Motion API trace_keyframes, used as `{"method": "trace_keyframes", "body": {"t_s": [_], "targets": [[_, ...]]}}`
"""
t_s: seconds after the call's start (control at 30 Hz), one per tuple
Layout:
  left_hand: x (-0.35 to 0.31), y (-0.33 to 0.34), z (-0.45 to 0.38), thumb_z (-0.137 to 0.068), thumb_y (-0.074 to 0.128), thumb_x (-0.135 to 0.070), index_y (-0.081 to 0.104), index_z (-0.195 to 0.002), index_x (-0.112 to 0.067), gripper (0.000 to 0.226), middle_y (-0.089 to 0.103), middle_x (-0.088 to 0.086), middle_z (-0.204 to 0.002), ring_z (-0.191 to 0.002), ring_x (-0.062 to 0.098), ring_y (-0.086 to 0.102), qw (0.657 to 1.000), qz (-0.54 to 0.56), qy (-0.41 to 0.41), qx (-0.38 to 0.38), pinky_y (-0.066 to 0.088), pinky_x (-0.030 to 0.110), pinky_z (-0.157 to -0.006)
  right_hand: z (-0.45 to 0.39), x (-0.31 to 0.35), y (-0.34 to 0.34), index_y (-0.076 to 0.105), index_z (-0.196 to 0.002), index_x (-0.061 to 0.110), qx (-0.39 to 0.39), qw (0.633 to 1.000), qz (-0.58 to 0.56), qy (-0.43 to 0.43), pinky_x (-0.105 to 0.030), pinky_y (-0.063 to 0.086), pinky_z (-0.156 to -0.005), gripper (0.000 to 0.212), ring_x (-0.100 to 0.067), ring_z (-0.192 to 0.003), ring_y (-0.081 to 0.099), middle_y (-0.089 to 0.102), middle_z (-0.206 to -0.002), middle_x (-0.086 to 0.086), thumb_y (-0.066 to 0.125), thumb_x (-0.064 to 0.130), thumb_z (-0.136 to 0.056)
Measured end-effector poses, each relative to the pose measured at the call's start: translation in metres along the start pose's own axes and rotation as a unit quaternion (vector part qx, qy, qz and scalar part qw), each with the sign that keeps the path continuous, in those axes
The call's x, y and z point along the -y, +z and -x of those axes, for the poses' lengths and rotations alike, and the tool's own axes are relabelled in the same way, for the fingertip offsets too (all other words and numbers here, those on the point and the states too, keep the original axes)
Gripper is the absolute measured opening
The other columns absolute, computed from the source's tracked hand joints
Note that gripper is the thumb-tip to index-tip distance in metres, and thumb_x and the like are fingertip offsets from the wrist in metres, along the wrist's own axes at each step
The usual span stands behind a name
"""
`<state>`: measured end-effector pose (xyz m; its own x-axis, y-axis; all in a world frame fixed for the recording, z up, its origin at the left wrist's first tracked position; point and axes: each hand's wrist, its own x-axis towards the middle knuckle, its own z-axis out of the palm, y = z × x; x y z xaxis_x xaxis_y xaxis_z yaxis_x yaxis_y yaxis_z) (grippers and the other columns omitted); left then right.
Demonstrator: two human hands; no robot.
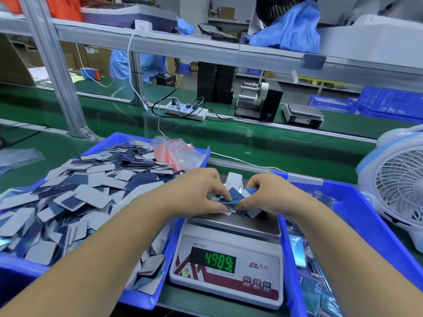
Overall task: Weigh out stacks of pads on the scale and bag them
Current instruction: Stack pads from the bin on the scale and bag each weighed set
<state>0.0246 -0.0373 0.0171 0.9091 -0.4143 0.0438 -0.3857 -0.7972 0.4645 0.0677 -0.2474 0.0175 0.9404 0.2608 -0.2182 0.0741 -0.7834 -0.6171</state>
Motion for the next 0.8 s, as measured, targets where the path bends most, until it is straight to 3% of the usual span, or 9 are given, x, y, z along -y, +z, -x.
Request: {"method": "trace_keyframes", "body": {"t_s": [0.13,0.33,0.47,0.6,0.67,0.73,0.8], "targets": [[0.006,0.000,0.005,-0.087,0.067,-0.056,0.074,-0.108,-0.046,0.024,0.050,-0.017,-0.103,-0.095,0.001,0.053,0.999,0.039,-0.009,0.007,0.046,0.028,-0.089,0.002,0.000,-0.001,0.062,-0.084,0.018,0.026,0.999,-0.021,0.004,-0.017,0.036,-0.038,0.033,-0.009,-0.037,0.048,0.070,-0.056,0.003,0.083,0.031,-0.062],[0.008,0.009,-0.001,-0.077,0.083,-0.043,0.068,-0.099,-0.044,0.027,0.043,-0.016,-0.108,-0.104,0.003,0.047,0.997,0.071,-0.020,-0.035,0.044,0.026,-0.095,0.006,0.000,-0.003,0.065,-0.086,0.023,0.040,0.999,-0.022,-0.024,-0.020,0.042,-0.042,0.033,-0.007,-0.044,0.054,0.071,-0.064,0.007,0.086,0.029,-0.061],[0.005,0.005,-0.012,-0.068,0.090,-0.038,0.047,-0.106,-0.040,0.058,0.042,-0.012,-0.109,-0.100,0.011,0.055,0.995,0.083,-0.059,-0.018,0.052,0.039,-0.092,0.010,0.000,-0.006,0.069,-0.090,0.026,0.059,0.996,-0.050,-0.052,-0.021,0.048,-0.049,0.035,-0.006,-0.051,0.059,0.069,-0.068,0.010,0.087,0.017,-0.062],[0.001,-0.005,-0.028,-0.068,0.090,-0.039,0.021,-0.149,-0.039,0.106,0.040,-0.011,-0.127,-0.113,0.013,0.048,0.991,0.060,-0.084,0.080,0.044,0.033,-0.101,0.013,0.003,-0.007,0.071,-0.093,0.024,0.078,0.993,-0.065,-0.064,-0.023,0.051,-0.055,0.035,-0.010,-0.061,0.064,0.073,-0.082,-0.001,0.084,0.010,-0.064],[-0.003,-0.008,-0.035,-0.072,0.088,-0.037,0.031,-0.150,-0.031,0.096,0.049,-0.014,-0.124,-0.111,0.011,0.051,0.991,0.034,-0.061,0.113,0.043,0.026,-0.095,0.014,0.003,-0.007,0.072,-0.094,0.024,0.082,0.992,-0.071,-0.068,-0.022,0.051,-0.056,0.034,-0.010,-0.063,0.064,0.073,-0.084,-0.004,0.082,0.008,-0.066],[-0.007,-0.009,-0.040,-0.073,0.087,-0.035,0.049,-0.134,-0.028,0.073,0.057,-0.014,-0.114,-0.103,0.011,0.057,0.992,0.011,-0.050,0.119,0.046,0.022,-0.084,0.015,0.002,-0.008,0.072,-0.095,0.025,0.088,0.990,-0.081,-0.071,-0.022,0.051,-0.056,0.034,-0.010,-0.064,0.065,0.074,-0.082,-0.003,0.081,0.006,-0.068],[-0.009,-0.009,-0.042,-0.071,0.088,-0.034,0.055,-0.117,-0.028,0.057,0.059,-0.015,-0.103,-0.093,0.010,0.060,0.992,-0.001,-0.050,0.112,0.047,0.020,-0.073,0.015,0.002,-0.007,0.072,-0.095,0.025,0.088,0.990,-0.086,-0.070,-0.021,0.052,-0.055,0.034,-0.010,-0.064,0.067,0.074,-0.083,0.000,0.081,0.006,-0.068]]}}
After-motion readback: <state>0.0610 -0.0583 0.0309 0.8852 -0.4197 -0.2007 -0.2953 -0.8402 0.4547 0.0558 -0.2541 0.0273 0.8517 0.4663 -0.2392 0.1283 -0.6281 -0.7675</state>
